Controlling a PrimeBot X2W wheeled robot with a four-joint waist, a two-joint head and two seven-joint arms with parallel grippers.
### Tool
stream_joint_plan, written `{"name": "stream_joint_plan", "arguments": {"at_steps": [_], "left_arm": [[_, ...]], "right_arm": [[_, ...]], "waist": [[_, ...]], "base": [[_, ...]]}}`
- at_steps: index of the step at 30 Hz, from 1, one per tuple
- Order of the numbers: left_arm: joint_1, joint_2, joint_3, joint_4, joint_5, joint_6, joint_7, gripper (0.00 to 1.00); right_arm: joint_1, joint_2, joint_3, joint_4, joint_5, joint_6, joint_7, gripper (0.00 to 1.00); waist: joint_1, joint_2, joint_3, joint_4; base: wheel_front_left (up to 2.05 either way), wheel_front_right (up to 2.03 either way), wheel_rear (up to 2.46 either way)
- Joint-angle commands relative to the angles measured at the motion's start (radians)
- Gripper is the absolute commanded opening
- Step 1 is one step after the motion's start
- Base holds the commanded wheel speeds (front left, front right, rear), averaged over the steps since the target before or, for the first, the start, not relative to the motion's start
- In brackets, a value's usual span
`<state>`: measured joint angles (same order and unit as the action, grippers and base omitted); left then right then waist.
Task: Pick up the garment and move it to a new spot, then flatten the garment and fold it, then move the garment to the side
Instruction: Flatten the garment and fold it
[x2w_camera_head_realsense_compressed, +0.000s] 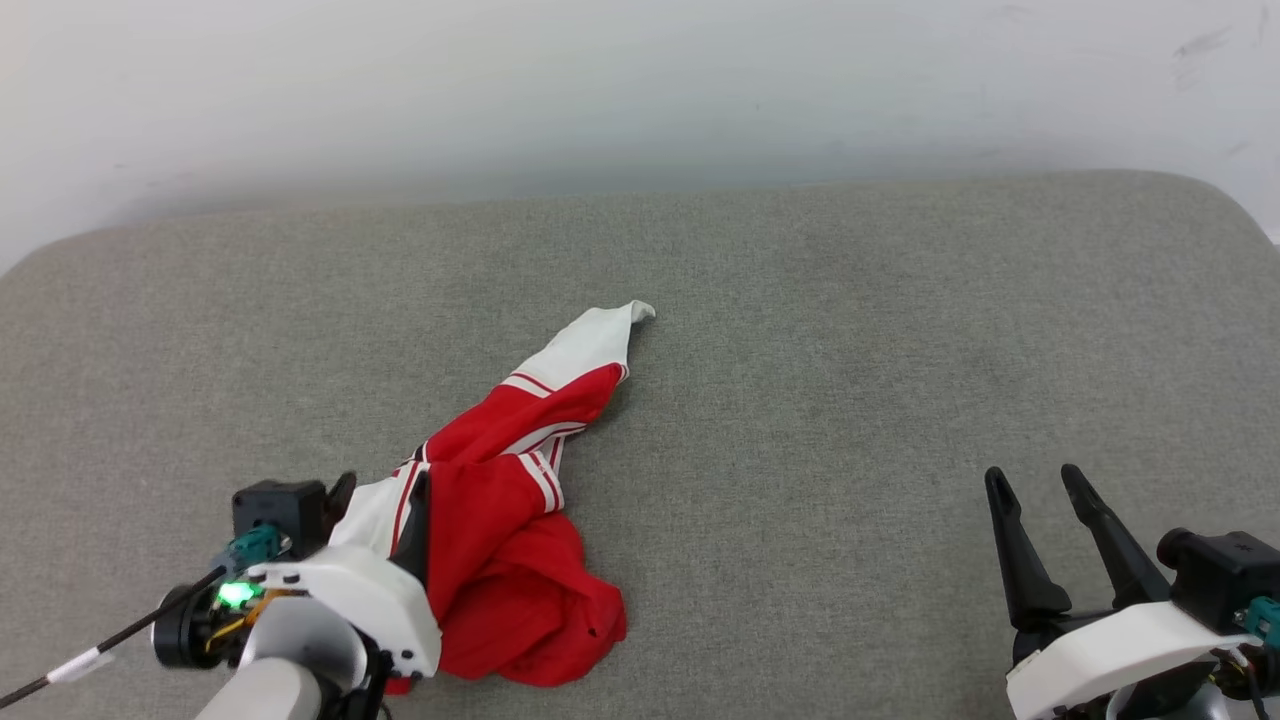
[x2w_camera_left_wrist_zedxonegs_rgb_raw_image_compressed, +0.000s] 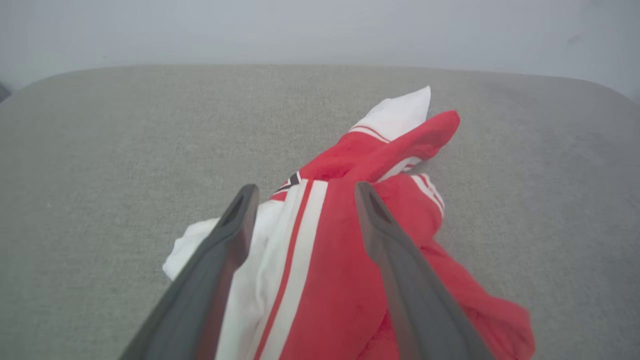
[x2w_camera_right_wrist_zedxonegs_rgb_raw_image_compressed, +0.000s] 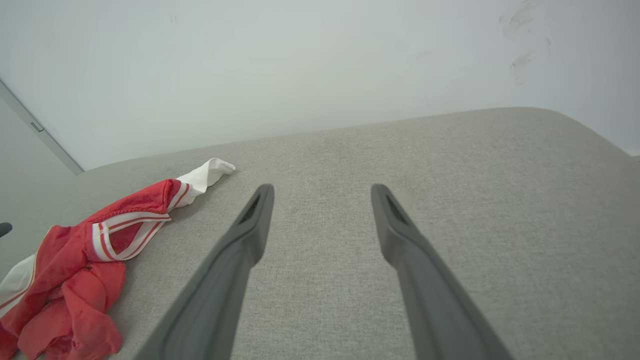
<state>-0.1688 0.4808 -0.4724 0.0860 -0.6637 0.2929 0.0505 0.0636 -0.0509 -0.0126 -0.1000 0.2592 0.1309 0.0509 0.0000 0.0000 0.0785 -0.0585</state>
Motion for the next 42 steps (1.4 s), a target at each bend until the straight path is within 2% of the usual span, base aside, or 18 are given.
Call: {"name": "stream_joint_plan", "arguments": {"at_steps": [1,5,8,12,16,22,28,29,30,31,38,39,42], "left_arm": [[-0.023,-0.003,-0.005,-0.009,0.015,-0.004,-0.011,1.00],[-0.125,-0.012,-0.054,-0.019,0.068,-0.039,-0.003,1.00],[-0.218,-0.023,-0.094,-0.004,0.090,-0.086,0.041,1.00],[-0.334,-0.031,-0.140,0.055,0.083,-0.151,0.154,1.00],[-0.425,-0.026,-0.168,0.124,0.055,-0.198,0.298,1.00],[-0.499,0.002,-0.193,0.242,0.001,-0.243,0.508,1.00],[-0.495,0.011,-0.216,0.346,-0.037,-0.260,0.626,1.00],[-0.487,0.009,-0.222,0.363,-0.042,-0.263,0.641,0.82],[-0.483,0.004,-0.228,0.373,-0.046,-0.268,0.648,0.38],[-0.482,-0.003,-0.229,0.377,-0.046,-0.273,0.633,0.00],[-0.515,-0.057,-0.252,0.323,0.013,-0.303,0.472,0.00],[-0.522,-0.091,-0.280,0.278,0.040,-0.319,0.425,0.00],[-0.507,-0.123,-0.306,0.244,0.045,-0.332,0.410,0.00]], "right_arm": [[0.007,0.001,0.001,-0.008,-0.008,0.000,0.000,1.00],[0.004,0.001,0.006,-0.022,-0.012,0.000,0.010,1.00],[-0.011,0.001,0.010,-0.036,-0.014,0.000,0.014,1.00],[-0.032,0.001,0.020,-0.044,-0.012,0.000,0.007,1.00],[-0.052,0.001,0.030,-0.039,0.002,0.000,-0.005,1.00],[-0.072,0.001,0.040,-0.012,0.026,0.000,-0.035,1.00],[-0.094,0.001,0.053,0.022,0.040,0.000,-0.063,1.00],[-0.097,0.001,0.056,0.027,0.041,0.000,-0.065,1.00],[-0.101,0.001,0.058,0.033,0.043,0.000,-0.068,1.00],[-0.104,0.001,0.059,0.037,0.045,0.000,-0.071,1.00],[-0.094,0.001,0.030,0.054,0.030,0.000,-0.064,1.00],[-0.082,0.001,0.020,0.048,0.026,0.000,-0.057,1.00],[-0.076,0.001,0.017,0.042,0.023,0.000,-0.050,1.00]], "waist": [[0.0000,0.0000,-0.008,-0.001],[0.0000,0.0000,-0.007,-0.014],[0.0000,0.0000,0.014,-0.031],[0.0000,0.0000,0.058,-0.065],[0.0000,0.0000,0.118,-0.101],[0.0000,0.0000,0.191,-0.141],[0.0000,0.0000,0.218,-0.156],[0.0000,0.0000,0.218,-0.159],[0.0000,0.0000,0.216,-0.160],[0.0000,0.0000,0.212,-0.161],[0.0000,0.0000,0.153,-0.133],[0.0000,0.0000,0.122,-0.115],[0.0000,0.0000,0.107,-0.106]], "base": [[0.00,0.00,0.00],[0.00,0.00,0.00],[0.00,0.00,0.00],[0.00,0.00,0.00],[0.00,0.00,0.00],[0.00,0.00,0.00],[0.00,0.00,0.00],[0.00,0.00,0.00],[0.00,0.00,0.00],[0.00,0.00,0.00],[0.00,0.00,0.00],[0.00,0.00,0.00],[0.00,0.00,0.00]]}}
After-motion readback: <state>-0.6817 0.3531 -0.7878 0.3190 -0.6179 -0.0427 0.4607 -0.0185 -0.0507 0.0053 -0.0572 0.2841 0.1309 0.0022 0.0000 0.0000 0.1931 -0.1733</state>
